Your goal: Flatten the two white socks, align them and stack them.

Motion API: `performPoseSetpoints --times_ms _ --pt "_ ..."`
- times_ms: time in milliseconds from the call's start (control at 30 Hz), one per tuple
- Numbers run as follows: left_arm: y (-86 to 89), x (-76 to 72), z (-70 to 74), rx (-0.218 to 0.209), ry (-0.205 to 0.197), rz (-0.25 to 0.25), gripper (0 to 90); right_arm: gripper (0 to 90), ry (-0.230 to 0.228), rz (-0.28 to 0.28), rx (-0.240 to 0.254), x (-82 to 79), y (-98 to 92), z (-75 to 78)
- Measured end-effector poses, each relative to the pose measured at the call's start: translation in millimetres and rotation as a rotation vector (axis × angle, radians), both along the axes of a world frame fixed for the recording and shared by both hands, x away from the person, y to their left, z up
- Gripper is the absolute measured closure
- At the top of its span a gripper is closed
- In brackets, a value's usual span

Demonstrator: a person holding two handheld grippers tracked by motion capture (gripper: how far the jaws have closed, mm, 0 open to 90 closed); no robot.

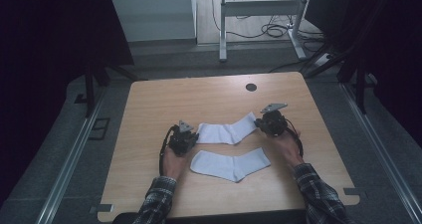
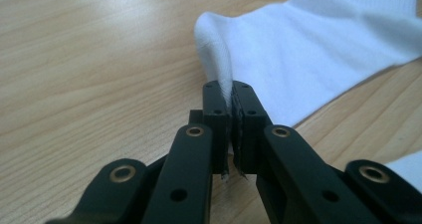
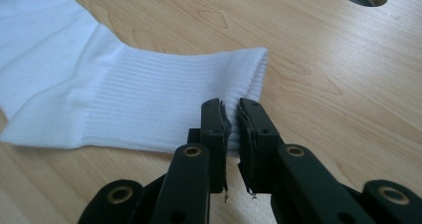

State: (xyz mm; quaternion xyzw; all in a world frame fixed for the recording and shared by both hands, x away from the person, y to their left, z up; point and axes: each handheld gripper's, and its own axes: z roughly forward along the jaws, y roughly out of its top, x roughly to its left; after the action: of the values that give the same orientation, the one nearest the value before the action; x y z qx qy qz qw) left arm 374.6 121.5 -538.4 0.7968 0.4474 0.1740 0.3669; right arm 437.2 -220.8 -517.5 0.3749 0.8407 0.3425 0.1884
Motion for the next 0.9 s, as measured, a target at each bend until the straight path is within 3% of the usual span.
performPoseSetpoints --times_ms 133,633,900 --pt "1.8 -4.3 12.5 -0.036 -0.023 -0.011 86.4 81.4 -0.009 0.003 0.026 -9.0 -8.5 5.2" --pt "0.6 -19.0 30.3 -0.080 -0.052 -0.048 86.3 81.2 -0.047 0.024 0.082 -35.4 -23.1 25.4" --pt "7.2 -34.9 40.9 -0.133 -0.053 -0.061 86.3 81.2 -0.064 0.037 0.105 -56.0 -30.2 34.9"
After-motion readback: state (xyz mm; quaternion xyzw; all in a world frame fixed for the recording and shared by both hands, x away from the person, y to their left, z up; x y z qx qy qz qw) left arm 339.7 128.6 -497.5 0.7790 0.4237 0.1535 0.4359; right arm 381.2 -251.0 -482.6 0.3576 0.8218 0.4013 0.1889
